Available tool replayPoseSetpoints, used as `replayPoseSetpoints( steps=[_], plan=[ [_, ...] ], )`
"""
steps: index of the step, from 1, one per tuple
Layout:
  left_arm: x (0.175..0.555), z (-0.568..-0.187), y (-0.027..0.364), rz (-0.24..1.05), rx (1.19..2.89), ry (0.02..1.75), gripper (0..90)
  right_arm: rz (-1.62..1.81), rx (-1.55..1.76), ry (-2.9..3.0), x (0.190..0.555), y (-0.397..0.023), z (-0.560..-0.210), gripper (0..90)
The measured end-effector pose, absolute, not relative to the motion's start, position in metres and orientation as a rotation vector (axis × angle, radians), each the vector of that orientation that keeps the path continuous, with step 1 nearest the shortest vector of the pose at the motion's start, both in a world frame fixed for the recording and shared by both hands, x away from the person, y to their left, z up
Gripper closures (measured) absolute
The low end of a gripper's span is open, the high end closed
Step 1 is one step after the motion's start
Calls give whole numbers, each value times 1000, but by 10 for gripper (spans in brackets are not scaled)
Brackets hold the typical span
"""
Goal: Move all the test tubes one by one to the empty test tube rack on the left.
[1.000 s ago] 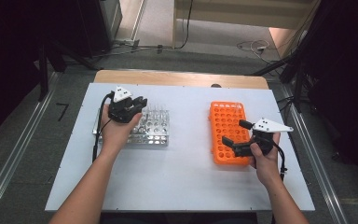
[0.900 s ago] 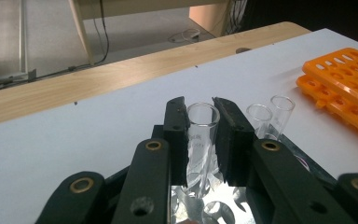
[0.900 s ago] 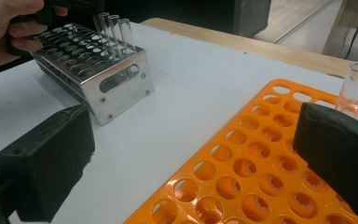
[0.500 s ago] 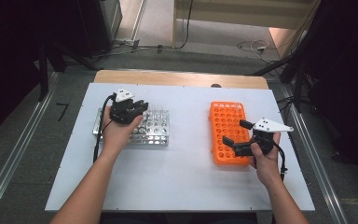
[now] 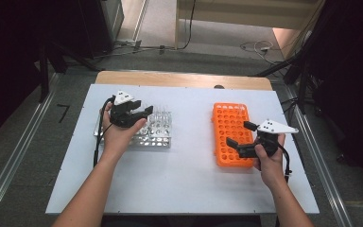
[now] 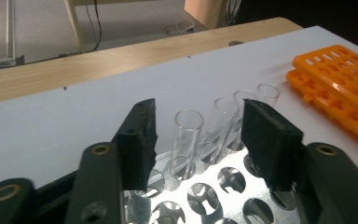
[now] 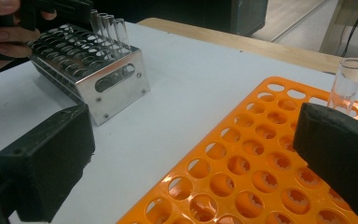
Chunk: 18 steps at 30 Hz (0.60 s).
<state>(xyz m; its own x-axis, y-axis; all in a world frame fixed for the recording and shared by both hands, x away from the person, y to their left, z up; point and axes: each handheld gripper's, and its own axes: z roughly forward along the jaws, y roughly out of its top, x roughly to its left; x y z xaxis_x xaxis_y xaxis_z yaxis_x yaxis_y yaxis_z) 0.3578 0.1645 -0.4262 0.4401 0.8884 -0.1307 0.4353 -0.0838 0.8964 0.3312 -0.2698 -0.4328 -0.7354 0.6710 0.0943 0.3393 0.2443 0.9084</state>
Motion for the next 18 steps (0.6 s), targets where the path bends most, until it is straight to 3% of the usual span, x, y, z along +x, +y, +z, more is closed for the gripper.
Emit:
replayPoseSetpoints(
  steps=[6, 18],
  plan=[
    [343, -419, 162, 560, 1677, 1087, 246, 1479, 942, 2214, 332, -270, -433, 0],
    [304, -416, 154, 528, 1644, 991, 89, 1464, 966, 2197, 338, -275, -433, 0]
  ],
)
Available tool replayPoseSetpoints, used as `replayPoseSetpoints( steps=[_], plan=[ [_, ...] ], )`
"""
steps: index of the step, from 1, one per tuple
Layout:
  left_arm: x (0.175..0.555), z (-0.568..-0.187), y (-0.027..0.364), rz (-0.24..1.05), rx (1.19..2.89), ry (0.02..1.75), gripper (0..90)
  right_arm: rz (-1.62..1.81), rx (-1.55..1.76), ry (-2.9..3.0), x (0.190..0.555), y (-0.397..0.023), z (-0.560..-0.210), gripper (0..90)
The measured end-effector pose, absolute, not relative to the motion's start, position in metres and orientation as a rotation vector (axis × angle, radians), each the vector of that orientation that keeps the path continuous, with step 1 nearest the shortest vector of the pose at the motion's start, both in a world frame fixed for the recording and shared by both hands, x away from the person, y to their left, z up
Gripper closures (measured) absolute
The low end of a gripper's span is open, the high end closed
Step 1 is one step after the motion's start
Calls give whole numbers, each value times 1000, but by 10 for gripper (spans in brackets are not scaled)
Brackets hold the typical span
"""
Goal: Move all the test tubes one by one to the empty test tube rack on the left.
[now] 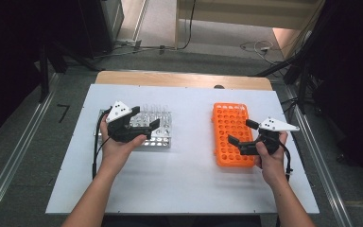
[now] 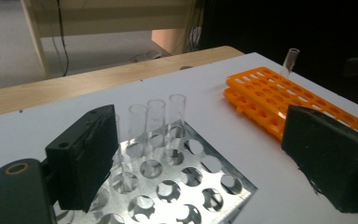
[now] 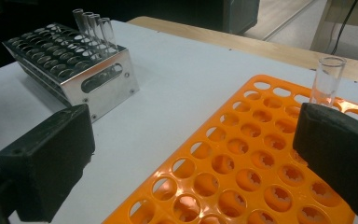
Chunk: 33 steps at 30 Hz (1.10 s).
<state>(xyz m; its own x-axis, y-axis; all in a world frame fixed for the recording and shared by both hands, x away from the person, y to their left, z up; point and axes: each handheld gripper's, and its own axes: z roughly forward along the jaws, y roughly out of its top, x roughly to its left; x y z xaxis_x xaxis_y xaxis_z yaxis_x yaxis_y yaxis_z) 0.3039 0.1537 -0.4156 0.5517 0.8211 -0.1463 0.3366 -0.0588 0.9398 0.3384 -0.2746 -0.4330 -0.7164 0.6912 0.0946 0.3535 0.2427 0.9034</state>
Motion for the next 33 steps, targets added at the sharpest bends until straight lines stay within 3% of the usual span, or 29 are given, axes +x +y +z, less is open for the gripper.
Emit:
replayPoseSetpoints(
  steps=[8, 28, 31, 33],
  plan=[
    [282, -422, 148, 485, 1671, 912, 5, 1451, 1004, 2200, 345, -277, -435, 0],
    [263, -431, 140, 402, 1679, 864, 0, 1438, 1093, 2184, 377, -283, -437, 0],
    [263, -431, 139, 400, 1678, 862, 0, 1408, 1112, 2177, 386, -283, -437, 40],
    [263, -431, 139, 399, 1678, 861, 0, 1381, 1144, 2175, 393, -282, -438, 117]
  ],
)
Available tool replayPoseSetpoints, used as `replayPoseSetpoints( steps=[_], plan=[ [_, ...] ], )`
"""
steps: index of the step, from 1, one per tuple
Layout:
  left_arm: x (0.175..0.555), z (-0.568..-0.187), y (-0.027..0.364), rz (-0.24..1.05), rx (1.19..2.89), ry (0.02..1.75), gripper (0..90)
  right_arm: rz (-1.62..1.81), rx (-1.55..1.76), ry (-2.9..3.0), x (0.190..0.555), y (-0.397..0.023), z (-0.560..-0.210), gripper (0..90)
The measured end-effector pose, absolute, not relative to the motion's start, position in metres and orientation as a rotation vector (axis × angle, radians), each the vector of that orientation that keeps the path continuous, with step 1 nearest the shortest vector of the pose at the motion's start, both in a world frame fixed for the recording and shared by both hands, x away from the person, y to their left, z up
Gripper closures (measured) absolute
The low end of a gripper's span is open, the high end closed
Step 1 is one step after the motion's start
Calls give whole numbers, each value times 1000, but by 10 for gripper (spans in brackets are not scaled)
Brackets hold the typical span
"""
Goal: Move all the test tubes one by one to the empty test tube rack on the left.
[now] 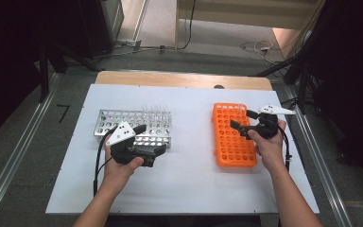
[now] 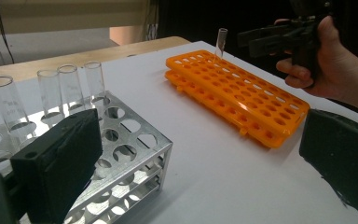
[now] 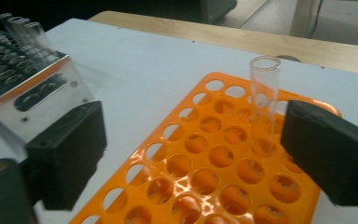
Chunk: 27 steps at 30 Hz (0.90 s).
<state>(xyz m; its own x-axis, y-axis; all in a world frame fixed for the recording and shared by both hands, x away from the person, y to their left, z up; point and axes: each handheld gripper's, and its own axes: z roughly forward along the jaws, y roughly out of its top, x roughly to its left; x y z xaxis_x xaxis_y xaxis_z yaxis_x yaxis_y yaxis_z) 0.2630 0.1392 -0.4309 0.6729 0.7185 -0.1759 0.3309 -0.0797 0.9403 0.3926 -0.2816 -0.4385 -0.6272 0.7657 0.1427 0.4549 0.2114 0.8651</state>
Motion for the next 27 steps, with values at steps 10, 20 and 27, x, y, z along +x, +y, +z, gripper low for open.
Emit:
replayPoseSetpoints(
  steps=[10, 20, 27],
  plan=[
    [263, -432, 140, 390, 1682, 854, 0, 1205, 1297, 2128, 421, -281, -453, 438],
    [264, -433, 139, 386, 1678, 860, 0, 1154, 1261, 2188, 432, -282, -457, 642],
    [264, -433, 139, 385, 1682, 867, 0, 1120, 1253, 2172, 432, -281, -462, 668]
  ],
)
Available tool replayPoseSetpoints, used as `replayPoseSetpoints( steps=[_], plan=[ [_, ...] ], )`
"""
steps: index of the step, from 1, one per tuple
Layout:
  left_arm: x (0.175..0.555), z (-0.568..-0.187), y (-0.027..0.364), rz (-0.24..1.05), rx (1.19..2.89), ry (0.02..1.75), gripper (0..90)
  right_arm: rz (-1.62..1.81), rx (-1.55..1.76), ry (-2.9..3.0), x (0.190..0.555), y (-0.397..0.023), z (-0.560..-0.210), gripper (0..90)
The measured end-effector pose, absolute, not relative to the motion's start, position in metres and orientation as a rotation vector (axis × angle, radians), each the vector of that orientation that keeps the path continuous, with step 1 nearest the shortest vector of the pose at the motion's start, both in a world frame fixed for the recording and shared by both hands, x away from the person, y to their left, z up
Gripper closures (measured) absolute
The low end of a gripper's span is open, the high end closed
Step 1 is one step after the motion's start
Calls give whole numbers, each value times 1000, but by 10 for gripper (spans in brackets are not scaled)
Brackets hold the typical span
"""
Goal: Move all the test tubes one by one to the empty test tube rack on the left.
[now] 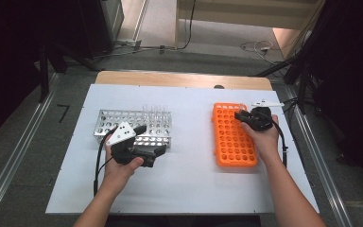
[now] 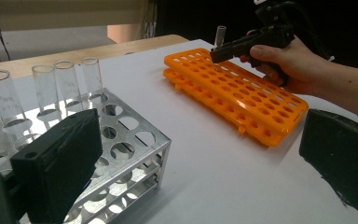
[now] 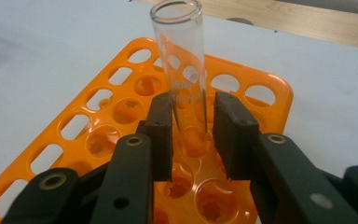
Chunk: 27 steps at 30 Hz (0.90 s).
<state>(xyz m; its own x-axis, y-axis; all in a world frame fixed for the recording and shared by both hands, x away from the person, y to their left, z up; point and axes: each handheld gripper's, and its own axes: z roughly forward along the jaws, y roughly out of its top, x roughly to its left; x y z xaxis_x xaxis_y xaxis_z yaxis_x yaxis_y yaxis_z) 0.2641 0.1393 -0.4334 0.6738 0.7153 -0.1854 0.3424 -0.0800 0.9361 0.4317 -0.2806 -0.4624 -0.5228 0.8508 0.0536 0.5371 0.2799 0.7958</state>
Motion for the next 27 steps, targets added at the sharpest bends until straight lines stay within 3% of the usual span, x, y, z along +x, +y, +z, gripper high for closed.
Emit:
replayPoseSetpoints(
  steps=[7, 27],
  plan=[
    [264, -433, 139, 382, 1682, 867, 0, 1129, 1207, 2143, 427, -281, -467, 740],
    [264, -433, 135, 376, 1687, 861, 0, 1255, 1153, 2093, 407, -285, -431, 743]
  ],
)
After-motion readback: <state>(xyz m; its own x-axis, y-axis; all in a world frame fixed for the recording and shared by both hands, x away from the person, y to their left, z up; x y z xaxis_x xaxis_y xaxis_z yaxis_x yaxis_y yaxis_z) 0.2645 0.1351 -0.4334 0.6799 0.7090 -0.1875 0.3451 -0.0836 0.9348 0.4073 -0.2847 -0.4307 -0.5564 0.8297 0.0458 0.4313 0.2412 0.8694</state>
